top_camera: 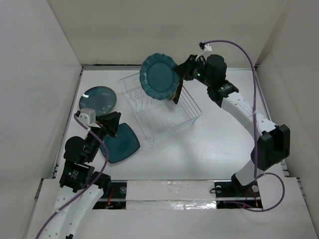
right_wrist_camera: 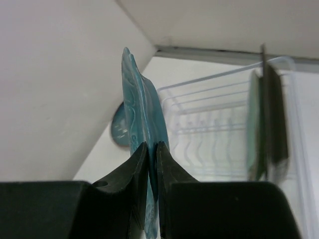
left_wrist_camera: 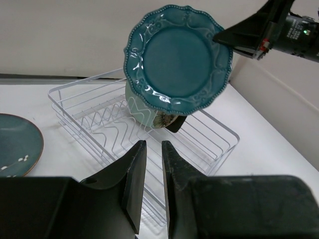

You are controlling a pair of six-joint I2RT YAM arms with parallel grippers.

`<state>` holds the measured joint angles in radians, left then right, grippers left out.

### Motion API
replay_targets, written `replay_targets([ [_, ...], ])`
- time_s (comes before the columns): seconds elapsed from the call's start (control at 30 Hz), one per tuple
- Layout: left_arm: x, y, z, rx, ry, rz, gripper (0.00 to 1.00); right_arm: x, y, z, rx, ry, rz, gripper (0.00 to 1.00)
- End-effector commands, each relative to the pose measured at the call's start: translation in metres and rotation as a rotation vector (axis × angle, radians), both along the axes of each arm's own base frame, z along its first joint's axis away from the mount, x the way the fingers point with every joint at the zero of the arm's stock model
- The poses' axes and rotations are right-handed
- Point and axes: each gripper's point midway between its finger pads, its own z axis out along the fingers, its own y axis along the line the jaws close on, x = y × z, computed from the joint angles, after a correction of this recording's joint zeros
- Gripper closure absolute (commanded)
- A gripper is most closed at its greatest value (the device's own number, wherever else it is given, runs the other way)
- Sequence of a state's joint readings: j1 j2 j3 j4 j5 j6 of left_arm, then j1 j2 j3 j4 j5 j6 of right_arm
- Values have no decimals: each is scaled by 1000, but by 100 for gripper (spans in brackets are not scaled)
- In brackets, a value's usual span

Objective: Load the plates into the dish rack

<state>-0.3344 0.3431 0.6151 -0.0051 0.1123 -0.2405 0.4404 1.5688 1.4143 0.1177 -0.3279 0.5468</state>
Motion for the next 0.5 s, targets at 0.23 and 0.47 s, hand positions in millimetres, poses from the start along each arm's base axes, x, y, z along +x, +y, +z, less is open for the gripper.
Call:
replay_targets([
  [0.23, -4, -3, 17, -13, -54, -22, 84, 74, -15, 67, -163, -248, -356, 100],
  [0.47, -3, -3, 17, -11, -53, -22, 84, 85, -1, 56, -326, -287, -492, 100],
])
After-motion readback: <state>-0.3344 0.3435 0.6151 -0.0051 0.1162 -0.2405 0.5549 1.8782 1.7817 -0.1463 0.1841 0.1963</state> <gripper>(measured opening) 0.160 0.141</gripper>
